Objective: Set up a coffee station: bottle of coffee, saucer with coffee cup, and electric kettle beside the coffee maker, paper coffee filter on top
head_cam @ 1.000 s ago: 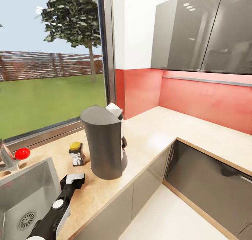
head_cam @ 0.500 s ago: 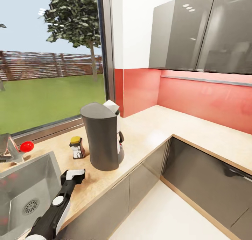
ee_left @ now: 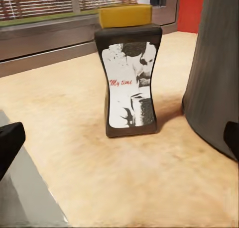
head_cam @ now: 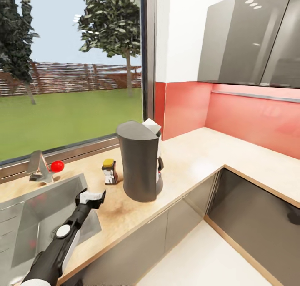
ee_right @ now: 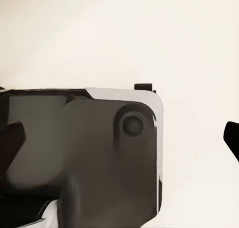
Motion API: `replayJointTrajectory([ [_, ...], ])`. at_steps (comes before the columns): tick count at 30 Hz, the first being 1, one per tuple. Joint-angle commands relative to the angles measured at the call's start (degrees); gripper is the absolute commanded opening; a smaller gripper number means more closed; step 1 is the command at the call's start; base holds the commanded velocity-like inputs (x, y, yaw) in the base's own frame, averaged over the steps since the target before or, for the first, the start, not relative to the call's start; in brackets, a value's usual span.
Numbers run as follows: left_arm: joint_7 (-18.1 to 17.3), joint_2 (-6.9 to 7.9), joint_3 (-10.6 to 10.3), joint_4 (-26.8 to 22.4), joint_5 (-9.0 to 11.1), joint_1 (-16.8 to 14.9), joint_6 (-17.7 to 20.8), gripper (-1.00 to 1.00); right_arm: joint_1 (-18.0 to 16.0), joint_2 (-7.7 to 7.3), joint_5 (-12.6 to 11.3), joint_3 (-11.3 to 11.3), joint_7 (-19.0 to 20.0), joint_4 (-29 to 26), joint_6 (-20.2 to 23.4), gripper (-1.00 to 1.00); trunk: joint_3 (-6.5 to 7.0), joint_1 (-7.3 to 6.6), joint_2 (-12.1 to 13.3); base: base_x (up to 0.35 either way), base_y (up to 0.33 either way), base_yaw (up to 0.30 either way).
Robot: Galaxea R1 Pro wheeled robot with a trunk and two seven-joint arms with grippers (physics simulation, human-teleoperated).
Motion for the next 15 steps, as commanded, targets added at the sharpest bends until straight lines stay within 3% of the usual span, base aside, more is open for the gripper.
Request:
replayJointTrajectory([
  [1, -1.9, 0.25, 0.2, -0.3, -0.4, 0.2, -0.2, 1.00, 0.0, -0.02, -0.6, 0.5, 0.1, -0.1, -0.2, 1.00, -0.13, 0.04, -0.1, 0.000, 0.000, 0.276],
  [8, -10.2, 1.50, 0.2, -2.0, -0.5, 2.4, 0.1, 1.00, 0.0, -0.05, -0.6, 0.5, 0.1, -0.8, -0.2, 1.00, -0.13, 0.04, -0.1, 0.000, 0.000, 0.145],
  [15, -13.3, 1.54, -0.1, -3.3, -0.6, 4.2, 0.2, 1.00, 0.0, -0.20, -0.6, 0.4, 0.1, -1.3, -0.4, 1.00, -0.13, 0.04, -0.1, 0.000, -0.039, 0.014],
])
